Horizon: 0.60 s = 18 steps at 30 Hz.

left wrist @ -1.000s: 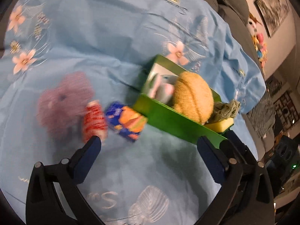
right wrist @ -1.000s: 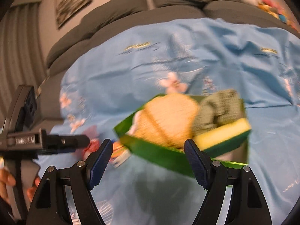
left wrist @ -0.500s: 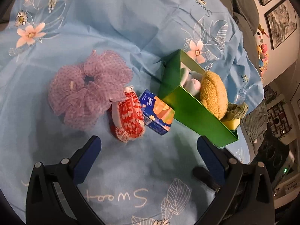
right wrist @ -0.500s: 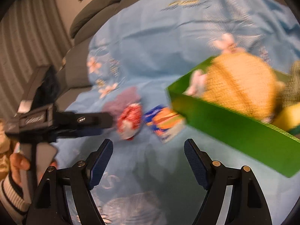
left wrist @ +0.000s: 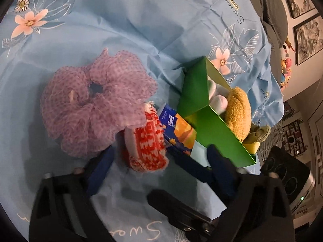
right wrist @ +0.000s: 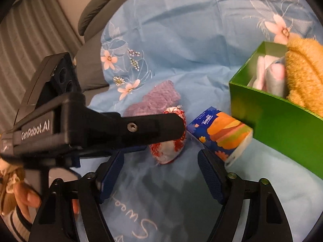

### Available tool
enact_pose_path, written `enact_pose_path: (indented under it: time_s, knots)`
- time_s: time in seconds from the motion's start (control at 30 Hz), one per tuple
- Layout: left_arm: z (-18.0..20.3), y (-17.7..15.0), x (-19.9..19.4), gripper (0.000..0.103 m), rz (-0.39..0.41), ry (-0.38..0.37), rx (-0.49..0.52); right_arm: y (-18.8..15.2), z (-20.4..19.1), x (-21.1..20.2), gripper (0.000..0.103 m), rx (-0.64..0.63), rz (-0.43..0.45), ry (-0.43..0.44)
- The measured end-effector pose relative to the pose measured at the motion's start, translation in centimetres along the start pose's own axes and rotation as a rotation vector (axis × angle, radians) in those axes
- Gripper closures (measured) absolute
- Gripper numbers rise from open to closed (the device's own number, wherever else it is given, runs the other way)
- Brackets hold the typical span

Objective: Organize soft objects
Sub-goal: 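Move the grippers to the red-and-white plush and grasp it, then lift the red-and-white plush into the green box and open both grippers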

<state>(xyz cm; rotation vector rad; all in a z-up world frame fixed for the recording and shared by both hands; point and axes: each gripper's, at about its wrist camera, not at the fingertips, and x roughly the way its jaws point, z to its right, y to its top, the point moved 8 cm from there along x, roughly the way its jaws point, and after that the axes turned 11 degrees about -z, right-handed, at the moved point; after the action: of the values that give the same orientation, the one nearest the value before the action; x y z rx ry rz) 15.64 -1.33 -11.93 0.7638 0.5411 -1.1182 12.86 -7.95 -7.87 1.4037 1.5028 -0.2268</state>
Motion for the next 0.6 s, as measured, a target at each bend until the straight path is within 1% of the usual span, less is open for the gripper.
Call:
enact_pose_path:
  time_s: [0.03,0.1,0.17,0.23,0.3,0.33,0.37,0.4,0.47,0.6]
  knots:
    - [-0.1,0.1,0.2,0.030,-0.002,0.001,0.000,0.2,0.0,0.3,0.031,0.008,-0.003,0.012]
    - [-0.1,0.2,0.5,0.030,-0.010,0.000,0.001,0.5,0.0,0.8,0.039,0.021,-0.012,0.038]
    - [-0.1,0.3,0.6,0.030,-0.008,-0.005,-0.001,0.6,-0.1,1.3,0.042,0.028,-0.019,0.034]
    - [-0.2,0.4,0.7,0.035,-0.008,-0.007,-0.006,0.5,0.3,1.9,0.050,0.044,-0.042,0.033]
    - [-0.7,0.5,0.7,0.050,-0.007,0.009,-0.021,0.4,0.6,2.0,0.061,0.061,-0.048,0.028]
    - [-0.9,0.5,0.8,0.054,-0.011,0.009,-0.032,0.4,0.8,1.9,0.064,0.069,-0.046,0.025]
    - [-1.2,0.5,0.9,0.063,-0.015,0.007,-0.047,0.4,1.0,1.7,0.066,0.076,-0.041,0.026]
    - [-1.5,0.4,1.0,0.065,-0.017,0.010,-0.056,0.3,1.2,1.5,0.067,0.080,-0.035,0.025]
    - [-1.6,0.2,1.1,0.065,-0.021,0.007,-0.066,0.3,1.3,1.4,0.069,0.081,-0.037,0.018]
    - [-1.2,-0.1,1.0,0.067,-0.018,0.020,-0.050,-0.1,0.7,1.2,0.073,0.048,-0.045,-0.001]
